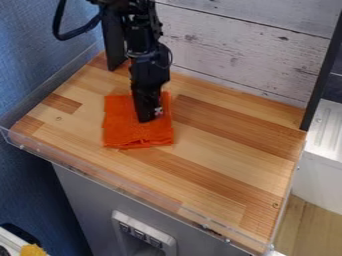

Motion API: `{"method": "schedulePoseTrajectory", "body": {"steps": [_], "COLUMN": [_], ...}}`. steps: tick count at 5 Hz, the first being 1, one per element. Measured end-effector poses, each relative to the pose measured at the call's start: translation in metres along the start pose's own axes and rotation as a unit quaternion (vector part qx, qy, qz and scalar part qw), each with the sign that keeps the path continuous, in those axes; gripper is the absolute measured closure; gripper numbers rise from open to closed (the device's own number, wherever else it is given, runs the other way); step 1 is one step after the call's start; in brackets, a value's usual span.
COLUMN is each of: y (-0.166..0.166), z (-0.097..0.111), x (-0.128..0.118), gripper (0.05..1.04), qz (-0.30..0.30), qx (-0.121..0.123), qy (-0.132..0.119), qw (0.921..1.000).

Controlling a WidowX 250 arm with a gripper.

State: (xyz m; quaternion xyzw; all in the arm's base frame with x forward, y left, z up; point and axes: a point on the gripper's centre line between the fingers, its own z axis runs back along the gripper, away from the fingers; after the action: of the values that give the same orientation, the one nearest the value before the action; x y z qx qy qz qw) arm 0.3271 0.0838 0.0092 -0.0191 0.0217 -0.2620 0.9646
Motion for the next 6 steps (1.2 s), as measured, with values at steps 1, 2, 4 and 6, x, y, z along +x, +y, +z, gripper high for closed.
{"method": "schedulePoseTrajectory", "body": {"steps": [1, 2, 4, 6], "y": [0.006, 0.005, -0.011, -0.037], "z": [0.000, 0.002, 0.038, 0.079], "x": [0.000, -0.005, -0.006, 0.001], "gripper": [1.000, 0.847, 0.290, 0.084], "qz": [0.075, 0.137, 0.224, 0.267], "qx": [0.010, 0.017, 0.035, 0.043], "qy": [0.009, 0.021, 0.014, -0.026], "qw": [0.9971, 0.9902, 0.9739, 0.9623]}}
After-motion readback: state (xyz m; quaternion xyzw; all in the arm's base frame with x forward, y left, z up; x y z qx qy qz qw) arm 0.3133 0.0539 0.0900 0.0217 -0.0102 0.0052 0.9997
